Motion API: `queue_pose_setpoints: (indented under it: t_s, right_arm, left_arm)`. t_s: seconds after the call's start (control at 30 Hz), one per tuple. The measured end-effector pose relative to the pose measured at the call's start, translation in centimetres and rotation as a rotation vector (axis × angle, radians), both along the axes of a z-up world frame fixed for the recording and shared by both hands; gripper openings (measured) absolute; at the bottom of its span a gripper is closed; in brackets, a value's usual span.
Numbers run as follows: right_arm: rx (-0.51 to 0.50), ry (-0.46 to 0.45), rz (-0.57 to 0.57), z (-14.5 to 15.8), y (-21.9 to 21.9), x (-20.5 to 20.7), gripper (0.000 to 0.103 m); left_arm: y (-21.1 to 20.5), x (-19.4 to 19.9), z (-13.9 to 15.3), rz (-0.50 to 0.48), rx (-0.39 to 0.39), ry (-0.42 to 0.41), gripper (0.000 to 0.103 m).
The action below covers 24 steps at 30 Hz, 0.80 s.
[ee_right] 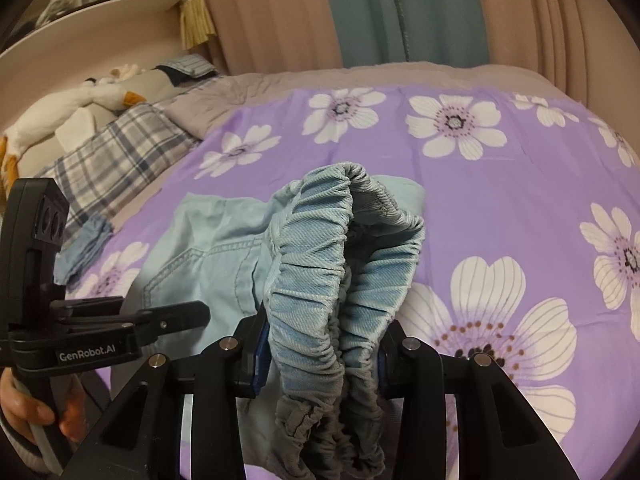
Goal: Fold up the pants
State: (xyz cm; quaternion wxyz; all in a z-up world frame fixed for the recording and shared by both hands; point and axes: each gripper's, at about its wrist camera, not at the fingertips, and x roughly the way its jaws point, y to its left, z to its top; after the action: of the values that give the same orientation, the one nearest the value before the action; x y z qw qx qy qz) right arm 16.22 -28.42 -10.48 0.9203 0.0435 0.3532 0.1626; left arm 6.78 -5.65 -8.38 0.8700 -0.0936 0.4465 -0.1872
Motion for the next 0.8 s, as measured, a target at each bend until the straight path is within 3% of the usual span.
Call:
queue_pose_setpoints:
  t_s: [0.8]
  right_arm:
    - [-0.069, -0.166, 0.067, 4.3, 3.0, -3.5, 0.041]
  left_arm:
    - [2.5, -3.8, 4.4, 0.047, -0.007, -0.131, 0.031]
